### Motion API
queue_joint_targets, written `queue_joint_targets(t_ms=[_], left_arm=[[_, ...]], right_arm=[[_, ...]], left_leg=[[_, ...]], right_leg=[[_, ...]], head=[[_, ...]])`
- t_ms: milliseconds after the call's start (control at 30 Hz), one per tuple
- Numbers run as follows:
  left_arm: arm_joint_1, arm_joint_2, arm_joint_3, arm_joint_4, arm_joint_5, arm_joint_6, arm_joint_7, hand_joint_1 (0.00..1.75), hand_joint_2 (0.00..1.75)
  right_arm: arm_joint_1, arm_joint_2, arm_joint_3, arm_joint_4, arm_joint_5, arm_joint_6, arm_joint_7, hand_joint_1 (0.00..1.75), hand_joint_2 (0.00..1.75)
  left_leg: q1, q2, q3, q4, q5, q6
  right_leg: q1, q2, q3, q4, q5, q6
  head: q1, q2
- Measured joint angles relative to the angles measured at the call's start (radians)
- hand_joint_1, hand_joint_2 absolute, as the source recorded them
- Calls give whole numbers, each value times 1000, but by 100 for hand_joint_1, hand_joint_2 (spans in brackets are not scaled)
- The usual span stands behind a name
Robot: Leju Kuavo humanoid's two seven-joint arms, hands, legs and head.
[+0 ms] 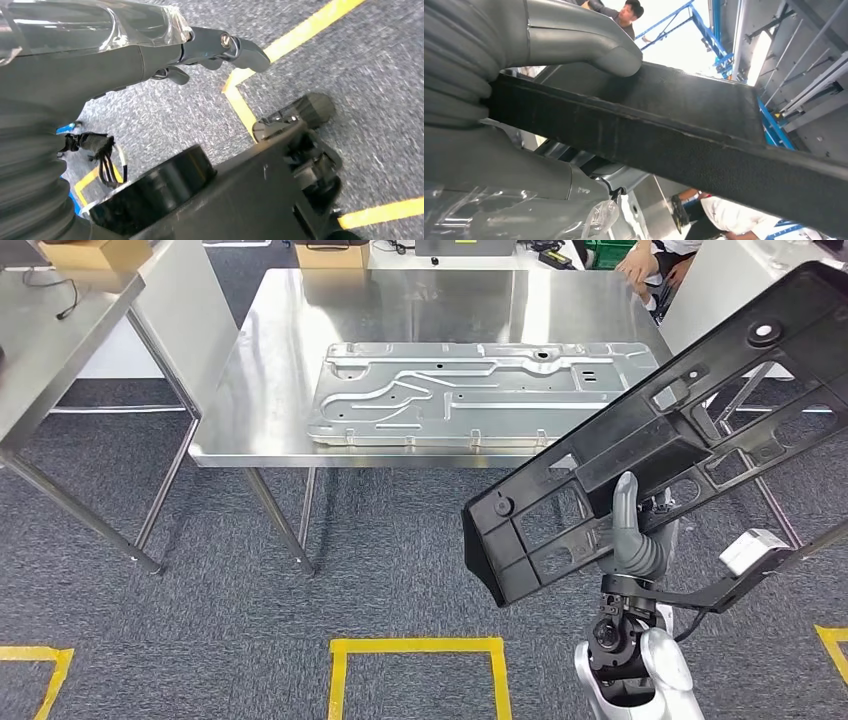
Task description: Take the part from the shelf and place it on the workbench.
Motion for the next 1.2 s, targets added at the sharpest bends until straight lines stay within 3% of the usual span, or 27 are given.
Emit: queue_joint_targets(t_ms=[67, 100, 133, 167, 267, 300, 333, 400, 467, 567, 600, 633, 667, 700, 767, 800, 833, 900, 967, 1067, 1100, 1133, 1167, 1200], left_arm=[[1, 0, 0, 0, 0, 0, 0, 0, 175], [2, 0, 0, 0, 0, 0, 0, 0, 175], [4, 0, 0, 0, 0, -1, 0, 0, 175], [4, 0, 0, 0, 0, -1, 0, 0, 175], [3, 0, 0, 0, 0, -1, 0, 0, 175], [2, -1, 0, 0, 0, -2, 1, 0, 175], [2, -1, 0, 0, 0, -2, 1, 0, 175], [1, -1, 0, 0, 0, -2, 2, 0, 175], [-1, 0, 0, 0, -1, -2, 2, 0, 175], [-2, 0, 0, 0, -1, -3, 2, 0, 175], [0, 0, 0, 0, -1, -3, 2, 0, 175], [2, 0, 0, 0, -1, -3, 2, 0, 175], [3, 0, 0, 0, -1, -4, 2, 0, 175], [3, 0, 0, 0, -1, -3, 2, 0, 175], [4, 2, 0, 0, -1, -3, 2, 0, 175], [4, 2, 0, 0, -1, -3, 2, 0, 175], [5, 3, 0, 0, 0, -3, 2, 0, 175], [5, 4, 0, 0, 0, -4, 1, 0, 175], [4, 4, 0, 0, 1, -3, 0, 0, 175], [4, 5, 0, 0, 6, -2, -2, 0, 175], [6, 4, 0, 0, 8, -2, -2, 0, 175], [8, 4, 0, 0, 10, -2, -3, 0, 175], [11, 4, 0, 0, 12, -2, -3, 0, 175], [12, 4, 0, 0, 13, -2, -4, 0, 175]], right_arm=[[2, 0, 0, 0, 0, 0, 0, 175, 175], [3, 0, -1, 0, 0, 0, 0, 175, 175], [3, 0, -1, 0, 0, -1, 0, 175, 175], [4, 0, -1, 0, 0, -1, 0, 175, 175], [3, 0, -1, 0, 0, -2, -1, 175, 175], [3, 0, -2, 0, 0, -3, 0, 175, 175], [4, 0, -2, 1, 1, -4, 0, 175, 175], [4, 0, -2, 0, 1, -4, 0, 175, 175], [1, 0, -3, 0, 2, -4, -1, 175, 175], [1, 0, -3, 0, 2, -4, -1, 175, 175], [2, 0, -3, 0, 2, -4, -1, 175, 175], [3, 0, -3, 0, 2, -5, -1, 175, 175], [3, 0, -3, 0, 2, -5, -1, 175, 175], [3, 0, -3, 0, 2, -5, 0, 175, 175], [2, 0, -3, 0, 2, -5, 0, 175, 175], [1, 1, -3, 1, 2, -6, 0, 175, 175], [1, 2, -3, 1, 2, -7, 1, 175, 175], [1, 3, -3, 0, 3, -8, 2, 175, 175], [-1, 4, -2, 0, 6, -8, 4, 175, 175], [-1, 5, -1, 0, 9, -9, 6, 175, 175], [0, 5, -1, 0, 10, -10, 7, 175, 175], [0, 5, -1, 0, 10, -10, 8, 175, 175], [1, 5, -1, 0, 10, -11, 8, 175, 175], [0, 5, -1, 0, 10, -11, 9, 175, 175]], left_leg=[[0, -2, 18, 0, -17, 4], [0, -3, 29, 0, -28, 4], [0, -5, 43, 0, -38, 2], [0, -7, 58, 0, -50, 1], [-4, -10, 95, 1, -85, -10], [-6, -11, 103, 0, -95, -15], [-8, -11, 111, 6, -101, -20], [-9, -11, 115, 27, -106, -29], [-5, -8, 79, 106, -120, -41], [8, -5, -47, 296, -200, -63], [12, -4, -79, 326, -226, -67], [14, -3, -95, 322, -234, -68], [15, -2, -95, 283, -218, -68], [15, -2, -83, 219, -176, -64], [7, -1, -58, 78, -54, -49], [2, -1, -49, 34, -9, -40], [-1, -1, -46, 10, 13, -32], [0, -3, -29, 0, 11, -19], [4, -4, -7, -4, 3, -8], [5, -5, 21, -4, -20, 0], [4, -6, 32, -4, -30, -1], [4, -7, 45, -4, -42, -2], [4, -8, 61, -4, -54, -4], [5, -9, 78, -4, -67, -6]], right_leg=[[0, 0, -92, 121, -61, 5], [-1, 0, -121, 141, -83, 7], [-1, 0, -134, 128, -85, 6], [-1, 0, -130, 82, -60, 4], [6, 0, -89, -119, 105, -10], [8, 0, -81, -157, 144, -16], [10, 1, -75, -175, 160, -21], [6, 3, -56, -180, 164, -33], [2, 2, -37, -182, 154, -43], [1, 2, -15, -182, 131, -49], [1, 3, -5, -182, 121, -48], [1, 4, 6, -182, 111, -47], [1, 5, 20, -182, 101, -46], [1, 5, 36, -182, 89, -44], [2, 5, 62, -183, 68, -36], [3, 6, 70, -186, 59, -30], [3, 7, 75, -184, 56, -24], [3, 7, 79, -174, 51, -12], [2, 5, 51, -109, 39, -3], [0, 2, -75, 88, -33, 6], [-1, 2, -113, 130, -60, 7], [-1, 2, -135, 138, -73, 8], [-1, 1, -140, 111, -64, 8], [-1, 1, -131, 56, -30, 7]], head=[[0, 0], [0, 0], [0, 0], [0, 0], [0, 0], [0, 0], [0, 0], [0, 0], [-1, 0], [-2, 0], [-2, 0], [-2, 0], [-2, 0], [-2, 0], [-1, 0], [-1, 0], [-1, 0], [-1, 0], [-1, 0], [-1, 0], [-1, 0], [-1, 0], [-1, 0], [-1, 0]])
